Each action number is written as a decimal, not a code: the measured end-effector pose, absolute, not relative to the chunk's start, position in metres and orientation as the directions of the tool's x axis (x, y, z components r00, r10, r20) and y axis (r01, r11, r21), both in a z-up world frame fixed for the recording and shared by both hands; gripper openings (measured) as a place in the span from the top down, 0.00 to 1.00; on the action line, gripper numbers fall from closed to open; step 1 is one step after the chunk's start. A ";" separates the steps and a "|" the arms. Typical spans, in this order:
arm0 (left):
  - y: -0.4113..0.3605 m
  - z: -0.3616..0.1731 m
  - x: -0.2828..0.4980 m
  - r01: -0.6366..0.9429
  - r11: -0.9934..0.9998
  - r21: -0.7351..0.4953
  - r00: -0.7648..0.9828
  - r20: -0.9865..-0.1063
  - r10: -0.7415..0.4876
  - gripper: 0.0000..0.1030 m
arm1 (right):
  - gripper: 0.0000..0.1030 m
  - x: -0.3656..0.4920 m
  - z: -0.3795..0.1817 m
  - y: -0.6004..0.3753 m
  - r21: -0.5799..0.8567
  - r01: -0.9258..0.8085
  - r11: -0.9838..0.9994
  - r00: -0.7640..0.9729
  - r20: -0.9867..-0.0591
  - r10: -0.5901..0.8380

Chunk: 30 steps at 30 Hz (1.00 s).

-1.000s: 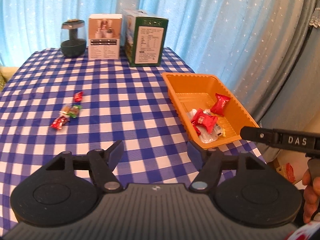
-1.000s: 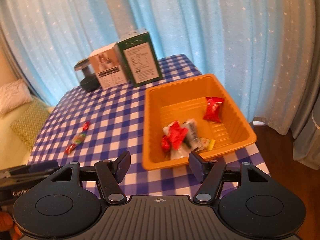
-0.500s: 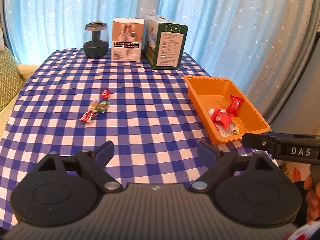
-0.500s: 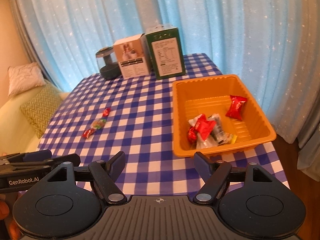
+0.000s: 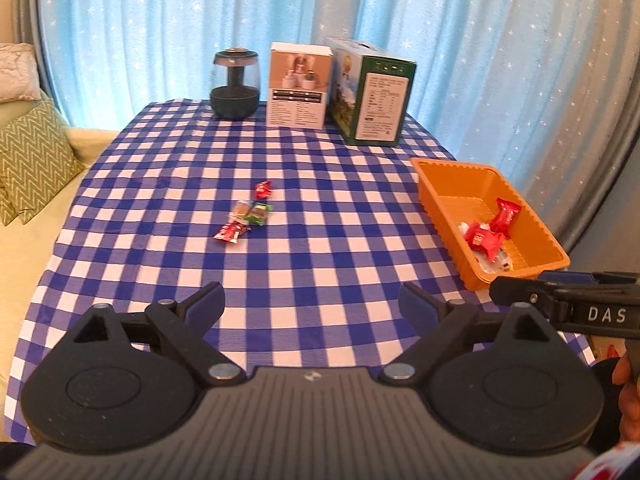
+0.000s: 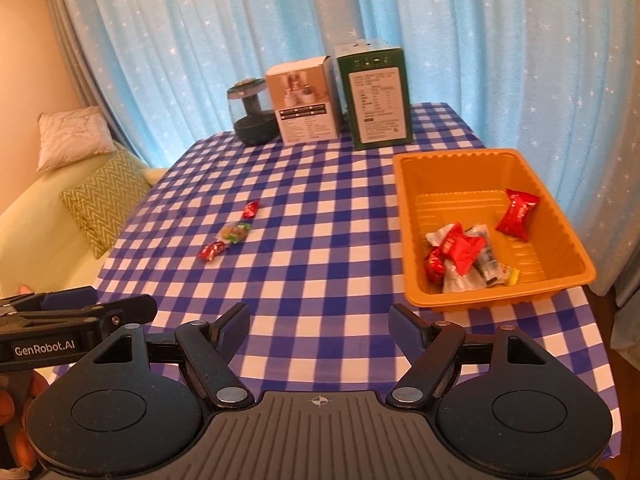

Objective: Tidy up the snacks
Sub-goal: 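Move both open tools back toward the remaining candies on the cloth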

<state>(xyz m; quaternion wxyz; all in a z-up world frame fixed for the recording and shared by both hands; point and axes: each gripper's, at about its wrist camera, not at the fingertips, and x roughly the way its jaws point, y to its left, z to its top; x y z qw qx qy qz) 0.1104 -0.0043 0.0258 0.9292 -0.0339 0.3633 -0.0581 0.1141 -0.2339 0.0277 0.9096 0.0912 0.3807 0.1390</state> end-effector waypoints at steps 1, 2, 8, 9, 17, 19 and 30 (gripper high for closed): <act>-0.002 0.026 0.111 0.078 0.991 -0.107 0.731 -0.670 -0.130 0.10 | 0.26 0.115 0.028 -0.231 0.271 -0.189 0.944 0.670 -0.667 0.326; 0.000 0.027 0.111 0.075 0.991 -0.107 0.731 -0.670 -0.127 0.10 | 0.26 0.116 0.028 -0.228 0.269 -0.197 0.943 0.668 -0.666 0.330; 0.014 0.025 0.113 0.055 0.994 -0.099 0.728 -0.677 -0.107 0.10 | 0.26 0.122 0.026 -0.210 0.269 -0.224 0.937 0.660 -0.665 0.349; 0.016 0.025 0.114 0.053 0.994 -0.097 0.728 -0.677 -0.105 0.10 | 0.26 0.123 0.025 -0.207 0.268 -0.229 0.936 0.658 -0.666 0.351; 0.036 0.021 0.128 0.029 0.997 -0.070 0.726 -0.684 -0.069 0.10 | 0.26 0.137 0.018 -0.191 0.271 -0.247 0.930 0.648 -0.667 0.366; 0.040 0.019 0.132 0.028 0.998 -0.064 0.726 -0.685 -0.064 0.10 | 0.26 0.143 0.016 -0.186 0.271 -0.250 0.930 0.645 -0.669 0.369; 0.061 -0.001 0.180 0.063 0.998 -0.020 0.717 -0.694 -0.060 0.18 | 0.26 0.181 0.000 -0.163 0.253 -0.276 0.927 0.654 -0.657 0.374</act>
